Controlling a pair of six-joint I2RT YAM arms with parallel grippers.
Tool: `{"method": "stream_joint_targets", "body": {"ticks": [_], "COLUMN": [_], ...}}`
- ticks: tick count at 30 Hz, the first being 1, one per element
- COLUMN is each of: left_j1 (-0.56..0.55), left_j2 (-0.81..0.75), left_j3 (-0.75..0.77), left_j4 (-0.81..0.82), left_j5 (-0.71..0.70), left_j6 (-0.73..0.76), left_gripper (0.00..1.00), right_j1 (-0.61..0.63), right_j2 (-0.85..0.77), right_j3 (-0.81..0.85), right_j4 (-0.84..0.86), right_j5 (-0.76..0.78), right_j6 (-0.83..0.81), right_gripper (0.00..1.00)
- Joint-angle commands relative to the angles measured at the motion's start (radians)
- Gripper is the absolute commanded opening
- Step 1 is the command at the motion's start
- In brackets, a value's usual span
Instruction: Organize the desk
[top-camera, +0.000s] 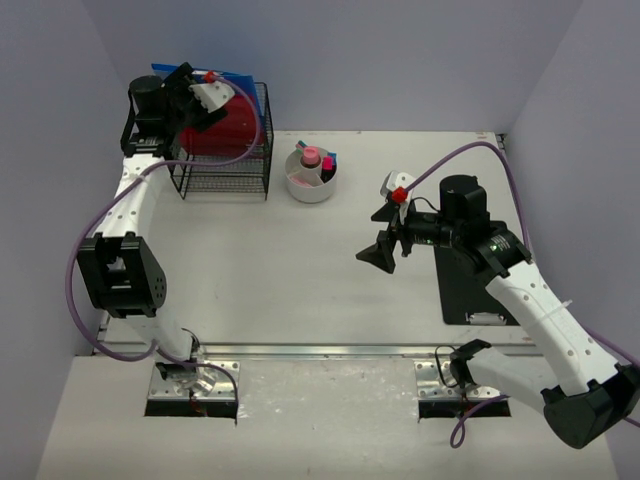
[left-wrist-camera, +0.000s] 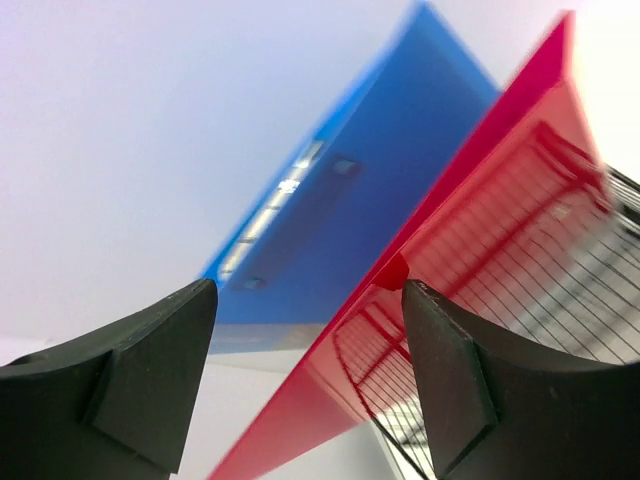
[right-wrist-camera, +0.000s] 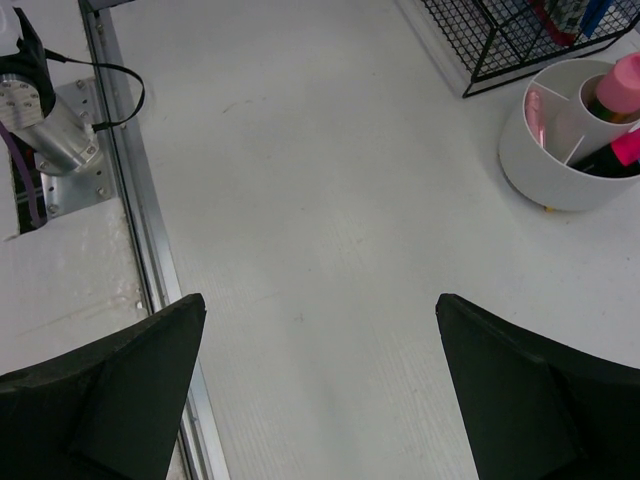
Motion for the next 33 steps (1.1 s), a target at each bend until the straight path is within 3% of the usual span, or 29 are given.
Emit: {"method": "stream_joint_targets", "body": {"ticks": [1, 17, 21, 27, 33], "left_j1": [-0.019, -0.041, -0.042, -0.045, -0.036], "left_j2": [-0.007, 0.291, 0.348, 0.345, 0.255], "left_j3": [-0.056, 0.200, 0.256, 0.239, 0.154], "left_j4": [0.307, 0.420, 0.435, 0.396, 0.456], "left_j5": [-0.075, -0.216, -0.233, -0.204, -0.176], "left_j6": [-0.128, -0.378, -0.463, -0.508, -0.552], "left_gripper": [0.74, 0.76, 0.83, 0.91, 0.92], "right_j1": [-0.005, -0.006, -0.007, -0.007, -0.007], "right_j2": [0.002, -0.002, -0.001, -0.006, -0.010], "right_j3": [0.018, 0.017, 0.015, 0.007, 0.010], "right_j4": [0.026, -0.002, -0.005, -0.016, -0.022], "right_j5": [-0.015, -0.005, -0.008, -0.002, 0.013], "right_j6": [0.016, 0.009, 0.014, 0.014, 0.022], "right_gripper": [0.99, 0.99, 0.99, 0.99, 0.99]}}
